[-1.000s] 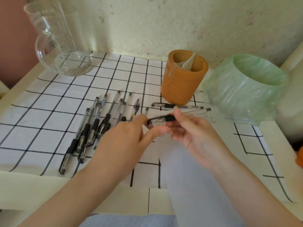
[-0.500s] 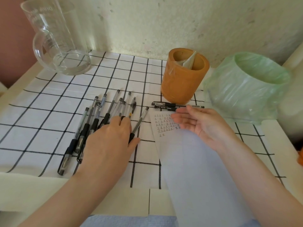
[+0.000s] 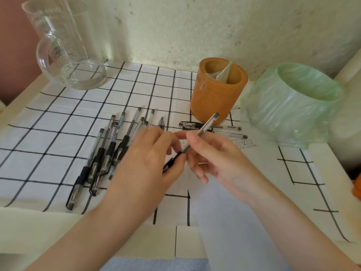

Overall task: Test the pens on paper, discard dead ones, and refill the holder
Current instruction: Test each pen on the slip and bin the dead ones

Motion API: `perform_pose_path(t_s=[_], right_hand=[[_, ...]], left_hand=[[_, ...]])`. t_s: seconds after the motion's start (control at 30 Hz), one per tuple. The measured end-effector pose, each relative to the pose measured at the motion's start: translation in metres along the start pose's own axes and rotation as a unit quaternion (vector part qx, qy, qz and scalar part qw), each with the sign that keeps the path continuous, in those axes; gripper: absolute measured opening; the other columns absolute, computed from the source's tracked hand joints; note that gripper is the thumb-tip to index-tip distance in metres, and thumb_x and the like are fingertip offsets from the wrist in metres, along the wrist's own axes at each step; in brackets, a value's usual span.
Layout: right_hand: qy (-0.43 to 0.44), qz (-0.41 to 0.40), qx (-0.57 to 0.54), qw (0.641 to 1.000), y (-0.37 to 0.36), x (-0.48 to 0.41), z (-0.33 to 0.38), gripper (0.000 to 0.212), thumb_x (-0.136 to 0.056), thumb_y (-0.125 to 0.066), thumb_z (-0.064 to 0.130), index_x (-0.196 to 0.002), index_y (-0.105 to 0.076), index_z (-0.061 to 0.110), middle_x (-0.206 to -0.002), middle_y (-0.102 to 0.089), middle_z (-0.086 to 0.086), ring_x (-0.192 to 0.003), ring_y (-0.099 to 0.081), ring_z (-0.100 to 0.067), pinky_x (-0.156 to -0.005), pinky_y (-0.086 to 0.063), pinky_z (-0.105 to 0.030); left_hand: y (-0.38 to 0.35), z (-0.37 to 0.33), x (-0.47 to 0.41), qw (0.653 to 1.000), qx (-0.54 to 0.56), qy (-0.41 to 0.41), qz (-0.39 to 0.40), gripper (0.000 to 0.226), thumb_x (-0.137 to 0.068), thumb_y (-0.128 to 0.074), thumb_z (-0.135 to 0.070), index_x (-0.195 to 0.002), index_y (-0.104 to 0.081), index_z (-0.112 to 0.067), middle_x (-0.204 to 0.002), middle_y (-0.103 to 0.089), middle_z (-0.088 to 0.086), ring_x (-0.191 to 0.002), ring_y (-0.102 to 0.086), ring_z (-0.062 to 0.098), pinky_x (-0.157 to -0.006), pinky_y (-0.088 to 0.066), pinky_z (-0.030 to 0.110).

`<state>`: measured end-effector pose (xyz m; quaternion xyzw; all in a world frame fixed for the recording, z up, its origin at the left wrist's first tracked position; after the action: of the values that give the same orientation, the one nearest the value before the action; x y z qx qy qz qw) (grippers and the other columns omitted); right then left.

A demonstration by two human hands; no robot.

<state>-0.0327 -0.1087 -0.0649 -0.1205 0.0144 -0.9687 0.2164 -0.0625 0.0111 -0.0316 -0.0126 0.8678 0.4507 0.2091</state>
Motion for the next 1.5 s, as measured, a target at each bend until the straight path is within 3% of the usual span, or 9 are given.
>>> perform_pose_path(t_s=[0.2, 0.33, 0.53, 0.67, 0.83, 1.03, 1.13, 1.3, 1.5], right_hand=[[0.072, -0.067, -0.031, 0.995, 0.011, 0.001, 0.009, 0.034, -0.087, -0.053, 0.031, -0.089, -0.069, 0.001, -0.055, -0.056, -0.004, -0.046, -0.046, -0.017, -0.044, -0.039, -0.023], [0.089, -0.071, -0.021, 0.993, 0.011, 0.002, 0.012, 0.029, -0.084, -0.054, 0.030, -0.082, -0.067, 0.003, -0.053, -0.056, -0.005, -0.043, -0.046, -0.016, -0.042, -0.038, -0.023], [0.098, -0.060, 0.002, 0.993, 0.007, 0.006, 0.014, 0.012, -0.075, -0.066, 0.023, -0.073, -0.064, 0.012, -0.050, -0.055, -0.002, -0.040, -0.045, -0.011, -0.040, -0.034, -0.021], [0.099, -0.060, -0.001, 0.993, 0.010, 0.007, 0.018, 0.014, -0.075, -0.065, 0.022, -0.067, -0.059, 0.012, -0.045, -0.053, 0.000, -0.036, -0.044, -0.009, -0.038, -0.031, -0.020], [0.093, -0.143, -0.065, 0.983, 0.034, 0.007, 0.015, 0.027, -0.086, -0.061, 0.014, -0.061, -0.049, 0.012, -0.043, -0.051, -0.004, -0.033, -0.039, -0.015, -0.035, -0.029, -0.018], [0.062, -0.176, -0.091, 0.978, 0.057, 0.005, 0.007, 0.029, -0.097, -0.036, 0.015, -0.104, -0.064, 0.011, -0.069, -0.071, -0.016, -0.064, -0.070, -0.027, -0.042, -0.044, -0.024], [0.038, -0.163, -0.073, 0.983, 0.049, 0.002, -0.005, 0.031, -0.096, -0.040, 0.018, -0.092, -0.068, 0.006, -0.077, -0.072, -0.018, -0.072, -0.072, -0.028, -0.042, -0.043, -0.024], [0.074, -0.248, 0.066, 0.964, 0.053, 0.001, -0.013, 0.034, -0.083, -0.070, 0.025, -0.067, -0.059, -0.003, -0.049, -0.059, -0.009, -0.041, -0.051, -0.016, -0.037, -0.033, -0.019], [0.134, -0.296, 0.142, 0.935, 0.053, -0.003, -0.013, 0.041, -0.082, -0.072, 0.018, -0.052, -0.048, 0.004, -0.047, -0.042, -0.007, -0.047, -0.038, -0.012, -0.050, -0.034, -0.020]], left_hand=[[-0.018, 0.005, 0.010, 0.973, 0.178, 0.127, 0.077, 0.015, -0.089, -0.043, -0.039, -0.095, -0.050, -0.028, -0.074, -0.060, -0.012, -0.069, -0.060, 0.000, -0.063, -0.047, 0.016], [-0.024, 0.000, 0.011, 0.973, 0.185, 0.111, 0.085, 0.013, -0.092, -0.039, -0.033, -0.093, -0.052, -0.031, -0.070, -0.056, -0.012, -0.071, -0.054, 0.002, -0.060, -0.041, 0.015], [-0.018, -0.007, 0.008, 0.970, 0.215, 0.089, 0.074, 0.025, -0.087, -0.035, -0.046, -0.089, -0.056, -0.033, -0.067, -0.060, 0.001, -0.061, -0.051, 0.018, -0.058, -0.040, 0.033], [-0.016, -0.007, 0.009, 0.957, 0.264, 0.100, 0.070, 0.030, -0.081, -0.040, -0.053, -0.090, -0.063, -0.036, -0.055, -0.050, -0.003, -0.049, -0.037, 0.011, -0.049, -0.033, 0.023], [-0.024, -0.001, 0.015, 0.978, 0.141, 0.100, 0.121, 0.040, -0.076, -0.037, -0.063, -0.105, -0.052, -0.041, -0.048, -0.042, -0.009, -0.046, -0.042, 0.006, -0.046, -0.031, 0.017], [-0.041, 0.005, 0.025, 0.977, -0.026, 0.060, 0.202, 0.046, -0.086, -0.039, -0.059, -0.131, -0.033, -0.050, -0.059, -0.043, -0.009, -0.053, -0.043, 0.004, -0.052, -0.034, 0.014], [-0.046, 0.003, 0.026, 0.972, -0.063, 0.049, 0.221, 0.050, -0.087, -0.037, -0.059, -0.135, -0.027, -0.050, -0.061, -0.039, -0.011, -0.061, -0.042, 0.005, -0.058, -0.034, 0.016], [-0.050, 0.001, 0.029, 0.967, -0.085, 0.039, 0.238, 0.059, -0.085, -0.037, -0.064, -0.139, -0.017, -0.051, -0.064, -0.033, -0.010, -0.076, -0.051, 0.006, -0.063, -0.035, 0.020], [-0.052, 0.000, 0.029, 0.967, -0.085, 0.036, 0.236, 0.057, -0.087, -0.038, -0.061, -0.139, -0.019, -0.049, -0.065, -0.042, -0.011, -0.084, -0.058, 0.009, -0.064, -0.036, 0.020]])
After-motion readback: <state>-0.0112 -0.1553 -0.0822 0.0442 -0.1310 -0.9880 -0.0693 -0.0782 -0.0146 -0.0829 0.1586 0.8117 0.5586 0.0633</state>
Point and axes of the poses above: each hand's wrist, its own x-axis away from the middle knuckle, its own y-axis out of the back of the hand, z = x × y, the point moved 7 cm from there along -x, towards the middle knuckle
